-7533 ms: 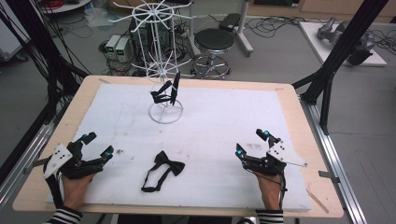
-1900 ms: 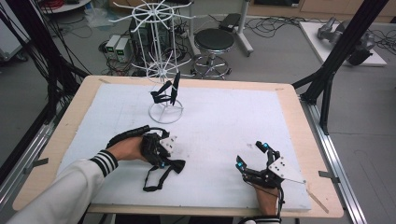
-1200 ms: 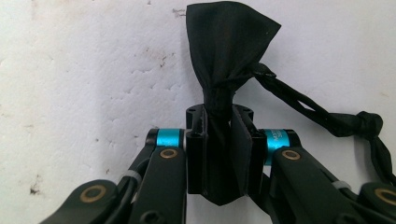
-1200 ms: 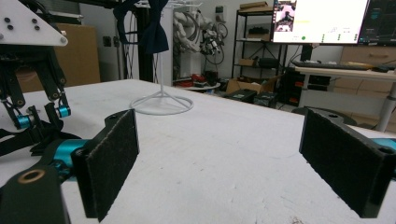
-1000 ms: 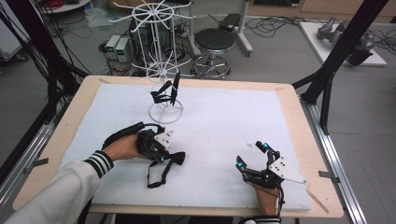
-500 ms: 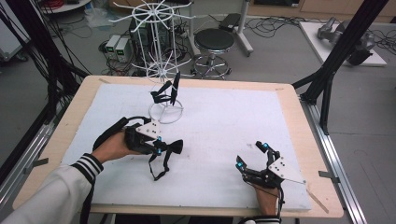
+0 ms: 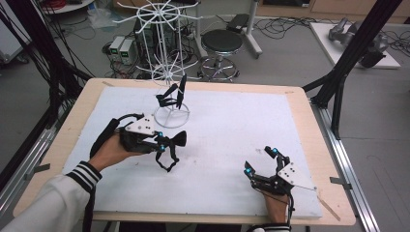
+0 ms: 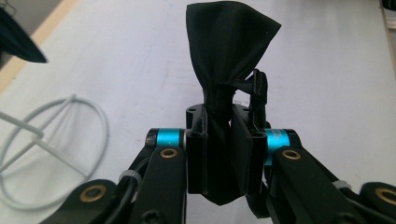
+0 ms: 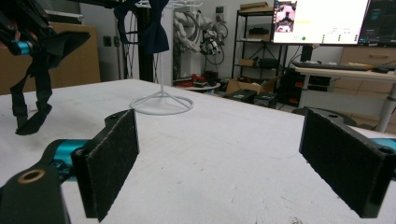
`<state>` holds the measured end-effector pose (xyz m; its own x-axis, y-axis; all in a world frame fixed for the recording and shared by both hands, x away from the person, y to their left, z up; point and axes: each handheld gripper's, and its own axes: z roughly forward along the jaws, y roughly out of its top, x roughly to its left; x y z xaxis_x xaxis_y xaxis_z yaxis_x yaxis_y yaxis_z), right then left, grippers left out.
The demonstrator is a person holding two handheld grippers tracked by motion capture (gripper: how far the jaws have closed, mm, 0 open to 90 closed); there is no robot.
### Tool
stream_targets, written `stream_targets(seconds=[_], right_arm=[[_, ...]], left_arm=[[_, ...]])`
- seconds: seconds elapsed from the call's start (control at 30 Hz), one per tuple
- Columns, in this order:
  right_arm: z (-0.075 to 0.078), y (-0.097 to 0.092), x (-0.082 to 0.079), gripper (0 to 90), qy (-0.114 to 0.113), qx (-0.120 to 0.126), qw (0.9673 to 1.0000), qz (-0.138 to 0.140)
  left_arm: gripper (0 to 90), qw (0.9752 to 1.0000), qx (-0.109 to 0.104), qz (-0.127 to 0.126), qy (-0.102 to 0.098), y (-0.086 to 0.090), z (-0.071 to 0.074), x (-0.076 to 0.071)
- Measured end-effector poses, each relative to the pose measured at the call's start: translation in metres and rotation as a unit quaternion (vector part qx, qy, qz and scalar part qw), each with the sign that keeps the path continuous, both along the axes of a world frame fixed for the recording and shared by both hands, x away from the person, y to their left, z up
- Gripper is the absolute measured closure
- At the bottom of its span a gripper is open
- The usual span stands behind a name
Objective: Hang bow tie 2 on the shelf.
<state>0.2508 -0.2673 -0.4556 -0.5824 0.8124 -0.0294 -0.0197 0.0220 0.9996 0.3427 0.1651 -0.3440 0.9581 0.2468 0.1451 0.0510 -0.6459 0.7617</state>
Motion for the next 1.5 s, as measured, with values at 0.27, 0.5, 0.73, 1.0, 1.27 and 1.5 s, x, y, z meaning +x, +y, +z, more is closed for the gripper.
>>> stream_targets(seconds=[0.27,0.5,0.73,1.0,1.27,1.5], right_arm=[[0.000,0.000,0.000,11.4,-0.001,-0.001,1.0000,-0.001],[0.000,0.001,-0.001,11.4,0.003,0.002,1.0000,0.000],[0.000,0.001,-0.001,11.4,0.003,0.000,1.0000,-0.001],[0.000,0.001,-0.001,11.4,0.001,-0.001,1.0000,0.000],[0.000,0.001,-0.001,11.4,-0.001,-0.003,1.0000,0.001],[0.000,0.001,-0.001,11.4,-0.001,-0.003,1.0000,0.001]], left_arm=[[76.4,0.9978,-0.059,0.028,-0.014,0.015,0.009,-0.003],[76.5,0.9931,-0.101,0.055,-0.023,0.028,0.018,-0.003],[76.6,0.9890,-0.125,0.073,-0.030,0.037,0.025,-0.004],[76.6,0.9838,-0.146,0.089,-0.053,0.046,0.039,-0.007],[76.7,0.9760,-0.165,0.119,-0.078,0.055,0.055,-0.004],[76.7,0.9725,-0.171,0.135,-0.083,0.056,0.062,0.002]])
